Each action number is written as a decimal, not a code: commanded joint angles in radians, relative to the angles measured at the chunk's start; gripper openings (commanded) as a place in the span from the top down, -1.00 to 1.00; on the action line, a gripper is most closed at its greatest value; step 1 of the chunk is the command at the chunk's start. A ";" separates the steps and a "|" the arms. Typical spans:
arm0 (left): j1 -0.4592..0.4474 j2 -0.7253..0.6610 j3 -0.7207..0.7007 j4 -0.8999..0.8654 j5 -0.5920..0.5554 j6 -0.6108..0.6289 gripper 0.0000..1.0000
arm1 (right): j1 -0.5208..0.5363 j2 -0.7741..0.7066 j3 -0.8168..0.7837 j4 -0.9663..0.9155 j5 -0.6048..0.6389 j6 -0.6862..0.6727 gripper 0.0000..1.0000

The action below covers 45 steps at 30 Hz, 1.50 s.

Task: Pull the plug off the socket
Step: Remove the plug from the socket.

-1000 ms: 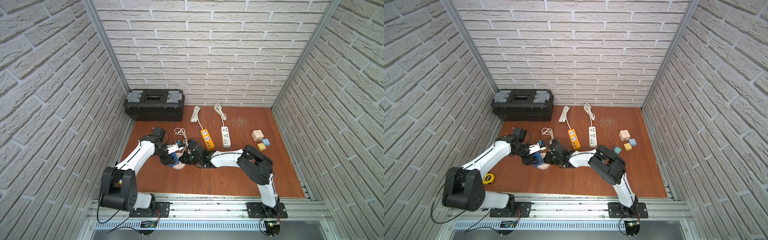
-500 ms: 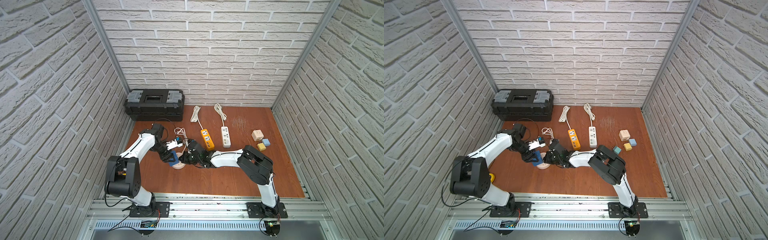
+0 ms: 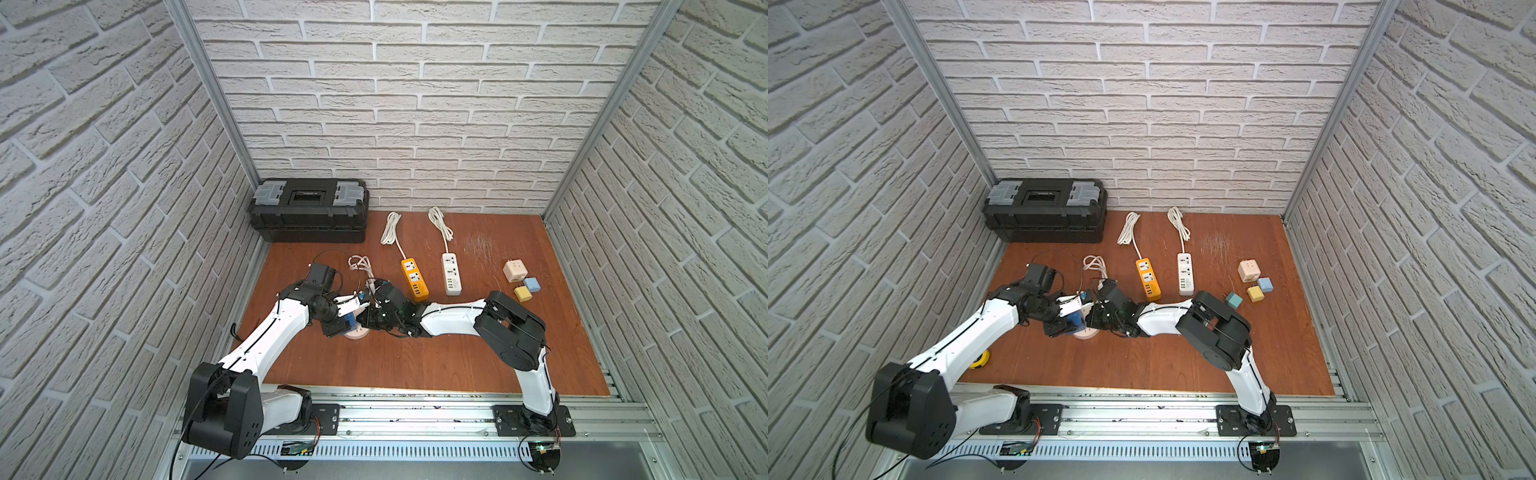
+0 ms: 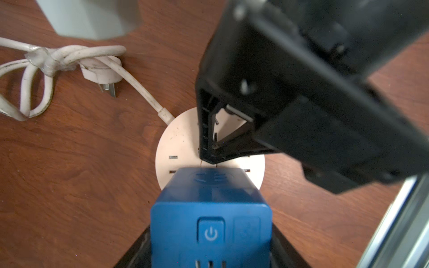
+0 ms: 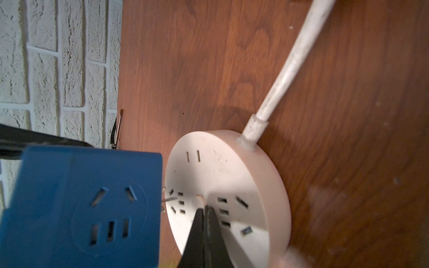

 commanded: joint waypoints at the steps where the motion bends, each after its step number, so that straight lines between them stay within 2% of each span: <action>1: -0.039 -0.061 -0.058 0.125 -0.167 0.010 1.00 | 0.004 0.093 -0.064 -0.281 0.078 0.043 0.95; 6: -0.043 -0.061 -0.044 0.099 -0.162 0.004 1.00 | 0.004 0.098 -0.062 -0.281 0.079 0.049 0.95; 10: -0.013 -0.029 0.000 0.025 -0.075 -0.002 1.00 | 0.004 0.094 -0.064 -0.285 0.082 0.050 0.95; 16: 0.103 0.146 0.179 -0.204 0.113 0.010 1.00 | 0.005 0.095 -0.065 -0.286 0.083 0.049 0.95; 20: 0.131 0.243 0.262 -0.300 0.167 0.015 1.00 | 0.005 0.097 -0.065 -0.290 0.086 0.049 0.95; 24: 0.123 0.224 0.244 -0.267 0.150 0.001 1.00 | 0.005 0.094 -0.066 -0.299 0.093 0.050 0.95; 30: 0.016 0.040 0.074 -0.037 -0.052 -0.018 1.00 | 0.005 0.096 -0.062 -0.305 0.096 0.050 0.95; 32: -0.011 -0.017 0.035 0.005 -0.087 -0.016 1.00 | 0.004 0.096 -0.063 -0.305 0.098 0.052 0.95; 38: -0.032 -0.107 0.001 0.050 -0.108 -0.013 1.00 | 0.004 0.095 -0.068 -0.303 0.104 0.059 0.95; 41: -0.026 -0.082 0.016 0.024 -0.102 -0.010 1.00 | 0.005 0.094 -0.070 -0.303 0.106 0.058 0.95; 45: 0.019 -0.015 0.072 -0.041 -0.014 -0.022 1.00 | 0.005 0.092 -0.073 -0.299 0.109 0.060 0.95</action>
